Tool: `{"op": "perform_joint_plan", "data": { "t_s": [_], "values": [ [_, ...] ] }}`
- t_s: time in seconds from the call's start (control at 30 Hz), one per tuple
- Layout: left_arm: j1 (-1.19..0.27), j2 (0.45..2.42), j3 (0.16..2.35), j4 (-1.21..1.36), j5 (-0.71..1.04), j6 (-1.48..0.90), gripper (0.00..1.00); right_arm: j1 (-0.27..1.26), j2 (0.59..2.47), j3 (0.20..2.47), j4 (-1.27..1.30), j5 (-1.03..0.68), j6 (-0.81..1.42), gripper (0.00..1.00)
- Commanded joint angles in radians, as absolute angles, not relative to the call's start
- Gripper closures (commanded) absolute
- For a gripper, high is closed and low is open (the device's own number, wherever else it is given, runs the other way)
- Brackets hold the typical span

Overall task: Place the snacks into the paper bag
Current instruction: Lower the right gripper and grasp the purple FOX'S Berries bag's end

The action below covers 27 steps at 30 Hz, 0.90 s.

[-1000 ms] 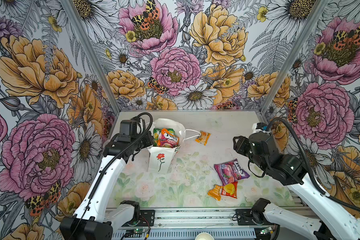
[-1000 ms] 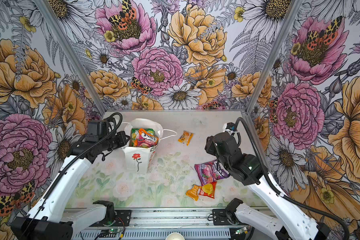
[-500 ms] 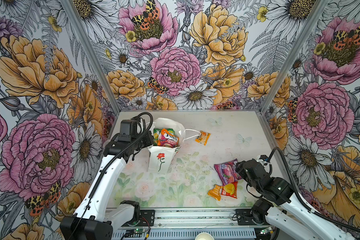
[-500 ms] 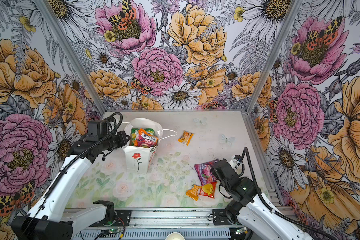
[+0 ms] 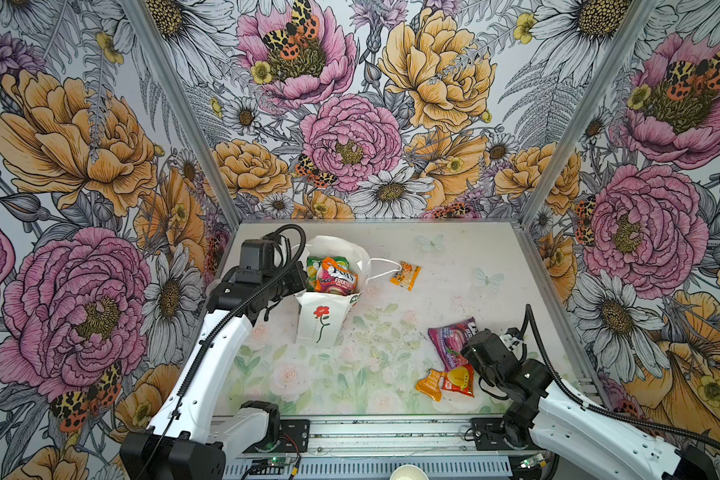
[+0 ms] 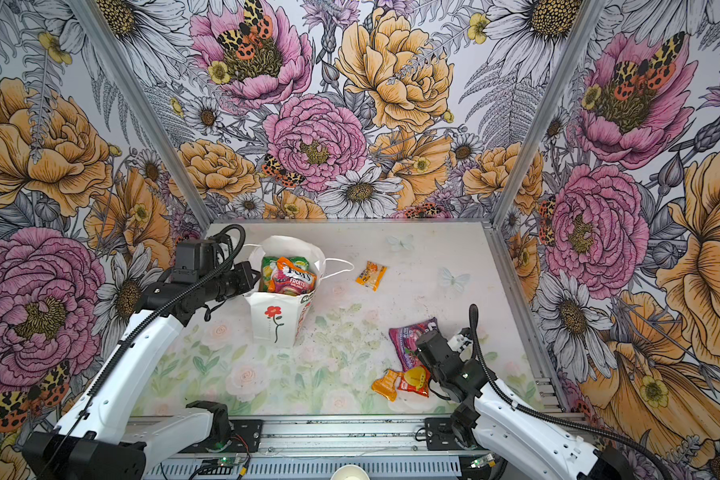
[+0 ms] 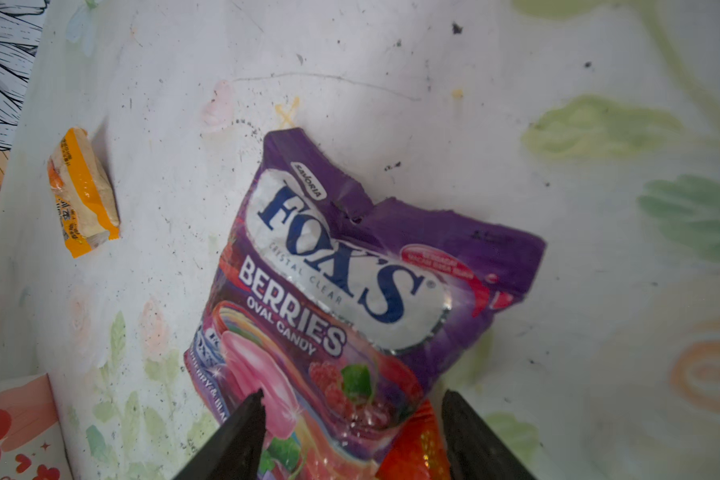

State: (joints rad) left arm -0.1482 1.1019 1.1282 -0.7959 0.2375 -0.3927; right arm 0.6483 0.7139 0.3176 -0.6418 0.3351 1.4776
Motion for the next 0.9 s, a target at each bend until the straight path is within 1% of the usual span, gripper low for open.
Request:
{"op": "perform_joint_plan", "data": {
  "t_s": [0.0, 0.13, 0.23, 0.53, 0.6, 0.8, 0.87],
  "values": [
    [-0.159, 1.090, 1.134, -0.696, 0.241, -0.382, 1.00, 0.645, 0.743, 0.292, -0.526, 0.355, 1.504, 0.33],
    [-0.160, 1.089, 1.134, -0.696, 0.243, -0.382, 1.00, 0.640, 0.773, 0.284, -0.481, 0.374, 1.478, 0.36],
    [-0.160, 1.089, 1.134, -0.696, 0.245, -0.382, 1.00, 0.631, 0.796, 0.280, -0.453, 0.382, 1.451, 0.40],
    [-0.162, 1.094, 1.133, -0.696, 0.236, -0.382, 1.00, 0.605, 0.841, 0.286, -0.418, 0.395, 1.374, 0.74],
    [-0.161, 1.095, 1.132, -0.697, 0.237, -0.382, 1.00, 0.596, 0.845, 0.298, -0.410, 0.402, 1.334, 0.84],
    [-0.157, 1.090, 1.133, -0.696, 0.239, -0.382, 1.00, 0.547, 0.907, 0.371, -0.407, 0.352, 1.217, 1.00],
    [-0.154, 1.091, 1.134, -0.696, 0.243, -0.384, 1.00, 0.538, 0.929, 0.396, -0.407, 0.334, 1.194, 1.00]
  ]
}}
